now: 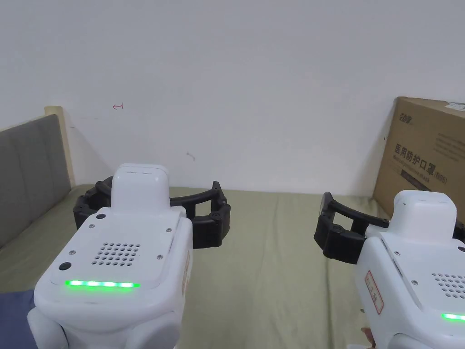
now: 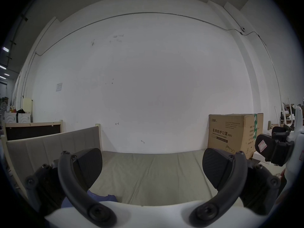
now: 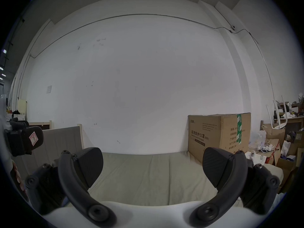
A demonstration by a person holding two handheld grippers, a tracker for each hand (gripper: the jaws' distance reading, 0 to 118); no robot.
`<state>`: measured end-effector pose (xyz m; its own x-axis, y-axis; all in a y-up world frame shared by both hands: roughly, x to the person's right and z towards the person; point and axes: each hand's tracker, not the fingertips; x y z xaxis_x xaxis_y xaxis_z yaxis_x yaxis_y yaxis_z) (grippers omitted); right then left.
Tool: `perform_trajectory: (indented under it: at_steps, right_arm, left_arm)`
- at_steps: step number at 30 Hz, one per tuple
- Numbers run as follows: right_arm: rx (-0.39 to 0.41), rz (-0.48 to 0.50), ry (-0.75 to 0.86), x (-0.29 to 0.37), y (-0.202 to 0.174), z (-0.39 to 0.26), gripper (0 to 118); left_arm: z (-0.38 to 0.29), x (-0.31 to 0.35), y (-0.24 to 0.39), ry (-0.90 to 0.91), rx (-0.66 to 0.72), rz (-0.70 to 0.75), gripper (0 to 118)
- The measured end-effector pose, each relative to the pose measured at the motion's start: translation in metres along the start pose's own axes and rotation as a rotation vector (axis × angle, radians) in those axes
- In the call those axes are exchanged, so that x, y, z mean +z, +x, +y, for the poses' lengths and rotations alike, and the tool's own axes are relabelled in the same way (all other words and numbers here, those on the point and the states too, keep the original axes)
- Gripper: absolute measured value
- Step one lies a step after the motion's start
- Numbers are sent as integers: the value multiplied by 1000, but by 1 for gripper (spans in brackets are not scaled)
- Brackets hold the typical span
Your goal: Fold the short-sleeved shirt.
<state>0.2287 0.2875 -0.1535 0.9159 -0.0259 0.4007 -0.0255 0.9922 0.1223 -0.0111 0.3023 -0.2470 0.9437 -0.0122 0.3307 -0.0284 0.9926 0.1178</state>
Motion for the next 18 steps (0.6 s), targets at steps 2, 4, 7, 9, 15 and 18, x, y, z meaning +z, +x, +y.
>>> perform_trajectory:
  at_steps: [2,4,7,9,15,18]
  right_arm:
    - [-2,0,-4,-1,0,0,118]
    - [4,-4,-9,-1,0,0,118]
    - [1,-10,-13,-1,1,0,118]
    - [-2,-16,-17,-1,1,0,118]
    - [1,-40,-35,-4,1,-1,118]
    - [-11,-40,-38,-3,1,-1,118]
  left_arm:
    - [-1,0,0,-1,0,1,118]
    - [-1,0,0,-4,1,0,118]
    - [-1,-1,0,-5,4,1,118]
    - [-1,-1,0,-6,7,1,118]
    - [-1,-1,0,-9,10,0,118]
    - [-1,0,-1,-9,6,-1,118]
